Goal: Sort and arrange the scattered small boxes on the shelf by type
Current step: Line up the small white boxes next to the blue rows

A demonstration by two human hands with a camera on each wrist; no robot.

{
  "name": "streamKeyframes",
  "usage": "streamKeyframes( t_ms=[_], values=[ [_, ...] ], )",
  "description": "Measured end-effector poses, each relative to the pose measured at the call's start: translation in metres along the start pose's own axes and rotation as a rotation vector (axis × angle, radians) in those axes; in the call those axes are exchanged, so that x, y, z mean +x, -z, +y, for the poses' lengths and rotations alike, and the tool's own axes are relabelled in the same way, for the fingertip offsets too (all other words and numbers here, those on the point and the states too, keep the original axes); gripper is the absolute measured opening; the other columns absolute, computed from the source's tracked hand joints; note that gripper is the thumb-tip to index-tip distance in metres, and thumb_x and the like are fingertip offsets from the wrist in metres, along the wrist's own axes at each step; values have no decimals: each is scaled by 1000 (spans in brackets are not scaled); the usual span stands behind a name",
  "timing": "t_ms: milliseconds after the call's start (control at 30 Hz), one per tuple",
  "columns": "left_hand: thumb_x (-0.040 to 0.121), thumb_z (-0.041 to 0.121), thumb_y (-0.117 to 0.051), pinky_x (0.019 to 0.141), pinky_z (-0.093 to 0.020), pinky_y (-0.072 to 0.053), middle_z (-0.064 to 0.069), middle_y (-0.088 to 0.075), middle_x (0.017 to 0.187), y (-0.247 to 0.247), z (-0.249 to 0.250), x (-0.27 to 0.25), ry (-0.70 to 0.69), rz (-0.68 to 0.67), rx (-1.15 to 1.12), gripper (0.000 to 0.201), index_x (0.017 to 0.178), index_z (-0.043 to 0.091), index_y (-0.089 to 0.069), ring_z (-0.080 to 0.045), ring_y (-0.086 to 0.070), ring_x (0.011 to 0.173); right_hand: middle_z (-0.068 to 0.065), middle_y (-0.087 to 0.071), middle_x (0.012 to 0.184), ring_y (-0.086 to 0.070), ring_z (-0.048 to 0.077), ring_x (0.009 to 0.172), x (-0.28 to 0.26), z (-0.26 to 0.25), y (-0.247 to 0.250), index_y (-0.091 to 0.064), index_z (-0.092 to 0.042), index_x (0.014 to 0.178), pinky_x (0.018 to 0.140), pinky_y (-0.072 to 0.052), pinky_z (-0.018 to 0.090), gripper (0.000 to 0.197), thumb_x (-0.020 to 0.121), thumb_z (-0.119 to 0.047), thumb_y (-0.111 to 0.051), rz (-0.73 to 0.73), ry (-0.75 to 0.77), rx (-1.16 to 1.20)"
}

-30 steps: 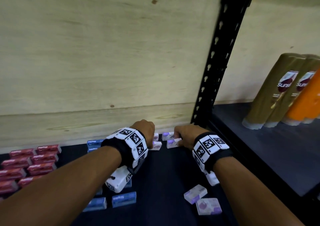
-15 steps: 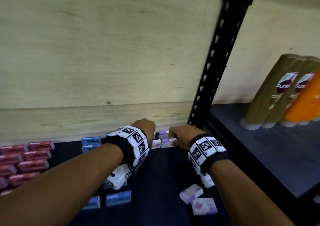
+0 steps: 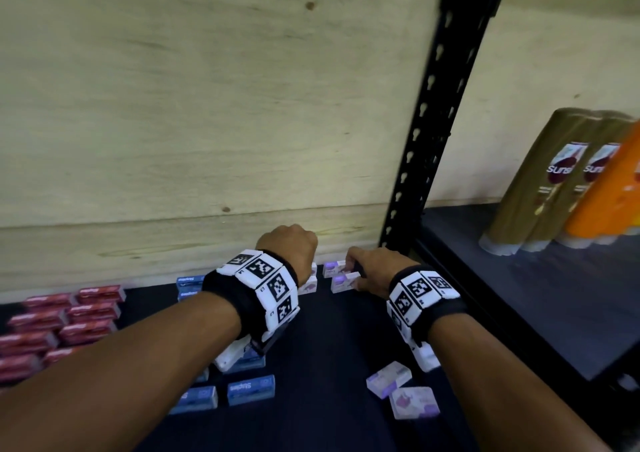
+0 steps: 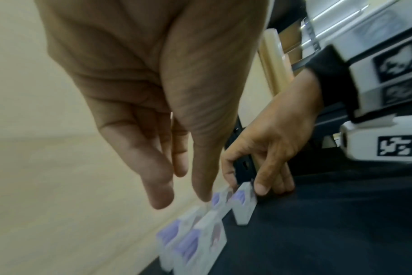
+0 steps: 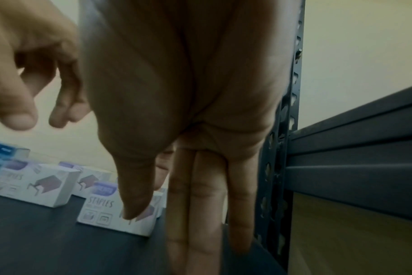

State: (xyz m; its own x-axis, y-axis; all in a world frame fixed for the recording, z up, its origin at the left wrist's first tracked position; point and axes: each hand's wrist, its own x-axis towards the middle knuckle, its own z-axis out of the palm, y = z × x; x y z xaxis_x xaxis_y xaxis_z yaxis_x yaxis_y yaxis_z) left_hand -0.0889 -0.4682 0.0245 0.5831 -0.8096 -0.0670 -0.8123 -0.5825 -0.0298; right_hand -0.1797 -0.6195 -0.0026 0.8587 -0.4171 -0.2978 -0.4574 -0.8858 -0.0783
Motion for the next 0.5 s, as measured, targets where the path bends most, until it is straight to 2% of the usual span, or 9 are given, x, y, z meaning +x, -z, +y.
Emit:
streamKeyframes(
  t_ms=[67, 167, 267, 333, 400, 500],
  values=[
    [88, 26, -66, 74, -32, -45, -5, -58, 114, 9, 10, -15, -45, 40, -19, 28, 113, 15, -60, -24, -58, 103, 3, -59, 106, -56, 23, 90, -11, 1, 2, -42, -24, 125, 77, -45, 31, 39, 93, -25, -64, -5, -7, 41],
    [81, 38, -74, 75, -31, -49, -1, -62, 108, 11, 28, -37, -174, -82, -79, 32, 106, 20, -66, -23, -61, 98, 3, -55, 106, -52, 21, 91, -36, 5, 3, -38, -22, 126, 78, -40, 30, 44, 92, -26, -65, -24, -17, 65],
    [79, 42, -75, 76, -28, -49, -2, -67, 106, -6, 47, -50, -303, -258, -120, 37, 106, 19, -68, -21, -61, 97, 2, -58, 111, -57, 23, 99, -61, 11, -1, -48, -25, 113, 85, -45, 32, 31, 89, -27, -68, -54, -38, 22],
    [75, 47, -77, 80, -32, -53, -2, -67, 103, -21, 58, -55, -321, -320, -150, 45, 108, 19, -66, -21, -62, 96, 1, -62, 117, -59, 22, 106, -77, 17, -5, -57, -26, 103, 87, -46, 29, 19, 87, -24, -69, -79, -45, -16],
    [70, 51, -79, 84, -38, -55, -1, -67, 102, -32, 67, -57, -321, -342, -160, 53, 109, 19, -64, -22, -63, 95, 3, -64, 120, -60, 21, 109, -90, 23, -8, -65, -23, 105, 82, -42, 24, 19, 87, -19, -69, -101, -63, -28],
    [65, 57, -80, 83, -39, -55, 1, -65, 104, -40, 77, -60, -321, -334, -177, 60, 110, 21, -62, -21, -63, 93, 6, -67, 119, -62, 21, 109, -107, 30, -11, -70, -15, 110, 78, -41, 22, 25, 85, -12, -70, -135, -102, -34]
  ],
)
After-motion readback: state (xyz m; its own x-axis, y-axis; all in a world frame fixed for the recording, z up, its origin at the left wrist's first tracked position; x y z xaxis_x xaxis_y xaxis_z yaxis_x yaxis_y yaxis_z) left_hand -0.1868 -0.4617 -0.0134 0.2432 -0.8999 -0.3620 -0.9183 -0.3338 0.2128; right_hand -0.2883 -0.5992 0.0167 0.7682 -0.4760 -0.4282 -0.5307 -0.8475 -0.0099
